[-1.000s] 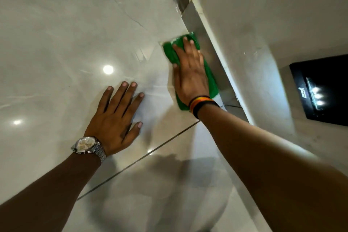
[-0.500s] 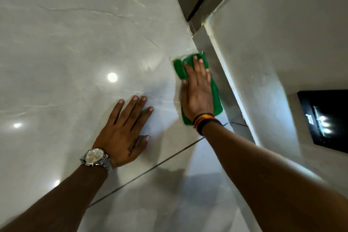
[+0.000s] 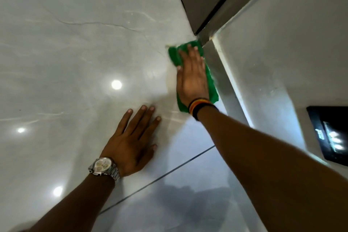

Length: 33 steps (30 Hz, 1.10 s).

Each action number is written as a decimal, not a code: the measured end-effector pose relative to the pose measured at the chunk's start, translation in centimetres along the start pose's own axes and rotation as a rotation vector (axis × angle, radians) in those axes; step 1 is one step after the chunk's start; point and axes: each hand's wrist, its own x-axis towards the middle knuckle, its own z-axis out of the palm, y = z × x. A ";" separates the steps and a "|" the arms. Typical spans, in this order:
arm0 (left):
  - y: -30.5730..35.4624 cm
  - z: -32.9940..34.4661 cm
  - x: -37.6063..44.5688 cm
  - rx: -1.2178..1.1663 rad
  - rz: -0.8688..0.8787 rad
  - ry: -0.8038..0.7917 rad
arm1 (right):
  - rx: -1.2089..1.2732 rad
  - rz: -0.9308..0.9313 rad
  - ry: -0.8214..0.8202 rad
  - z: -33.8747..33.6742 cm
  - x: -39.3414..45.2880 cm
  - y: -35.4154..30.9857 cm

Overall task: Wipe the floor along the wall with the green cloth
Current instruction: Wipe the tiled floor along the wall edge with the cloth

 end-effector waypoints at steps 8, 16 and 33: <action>-0.2 0.2 0.1 0.027 0.003 -0.028 | 0.051 -0.131 -0.063 0.9 5.1 -2.8; 0.1 -0.2 0.0 0.046 0.006 -0.032 | 0.030 0.058 -0.015 -1.3 -6.6 2.4; 0.5 -0.2 0.1 0.080 -0.004 0.029 | -0.024 0.384 -0.034 -3.9 -28.5 9.6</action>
